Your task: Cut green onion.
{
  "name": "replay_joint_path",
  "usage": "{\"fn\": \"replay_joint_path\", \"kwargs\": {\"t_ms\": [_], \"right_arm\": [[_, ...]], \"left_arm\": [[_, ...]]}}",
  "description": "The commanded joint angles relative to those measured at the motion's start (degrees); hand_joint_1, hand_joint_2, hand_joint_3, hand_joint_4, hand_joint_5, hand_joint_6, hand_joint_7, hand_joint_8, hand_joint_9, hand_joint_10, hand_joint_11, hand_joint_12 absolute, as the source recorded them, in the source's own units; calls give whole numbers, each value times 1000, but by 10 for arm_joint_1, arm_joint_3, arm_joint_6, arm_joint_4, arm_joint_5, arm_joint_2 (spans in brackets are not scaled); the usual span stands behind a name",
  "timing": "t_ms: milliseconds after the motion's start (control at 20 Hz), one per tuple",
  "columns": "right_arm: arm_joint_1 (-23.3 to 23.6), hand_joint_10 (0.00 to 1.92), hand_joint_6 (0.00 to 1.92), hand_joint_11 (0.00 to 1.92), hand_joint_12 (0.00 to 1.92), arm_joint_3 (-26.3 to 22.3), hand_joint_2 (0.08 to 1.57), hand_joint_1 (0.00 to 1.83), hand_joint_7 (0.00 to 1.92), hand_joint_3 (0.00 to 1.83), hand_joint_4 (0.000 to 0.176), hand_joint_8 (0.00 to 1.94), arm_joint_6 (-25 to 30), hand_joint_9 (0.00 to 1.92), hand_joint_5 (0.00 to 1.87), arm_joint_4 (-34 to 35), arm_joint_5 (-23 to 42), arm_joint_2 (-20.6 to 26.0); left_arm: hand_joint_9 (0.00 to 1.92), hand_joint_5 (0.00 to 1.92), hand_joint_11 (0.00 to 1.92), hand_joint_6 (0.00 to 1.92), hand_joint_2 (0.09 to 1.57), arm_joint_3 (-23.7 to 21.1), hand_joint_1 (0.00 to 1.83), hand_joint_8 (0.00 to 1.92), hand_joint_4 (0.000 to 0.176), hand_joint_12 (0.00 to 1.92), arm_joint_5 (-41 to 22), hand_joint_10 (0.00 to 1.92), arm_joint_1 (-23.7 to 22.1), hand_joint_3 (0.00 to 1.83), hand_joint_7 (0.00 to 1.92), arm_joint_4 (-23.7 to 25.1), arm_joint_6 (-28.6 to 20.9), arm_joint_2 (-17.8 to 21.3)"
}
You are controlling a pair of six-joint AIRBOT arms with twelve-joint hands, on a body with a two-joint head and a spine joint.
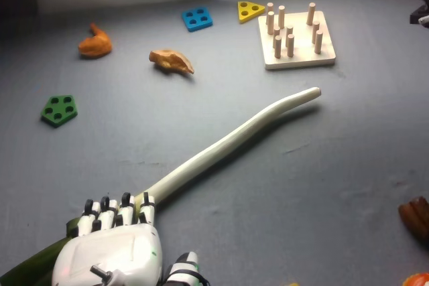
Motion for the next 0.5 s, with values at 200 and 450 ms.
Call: {"fn": "replay_joint_path", "kwargs": {"t_ms": [200,450], "right_arm": [[4,1921,1921,1712,1921,-136,767,1605,1614,810,176,1941,-187,1677,1307,138,115,48],[-8,1921,1921,1662,1921,-195,725,1640,1613,888,176,1941,-289,1650,1332,256,168,41]], "left_arm": [[0,43,10,0,1440,4,87,1,0,4,39,0,3,0,7,24,0,-2],[37,41,3,0,1412,4,153,0,0,114,39,0,3,0,39,-1,-5,-2]]}}
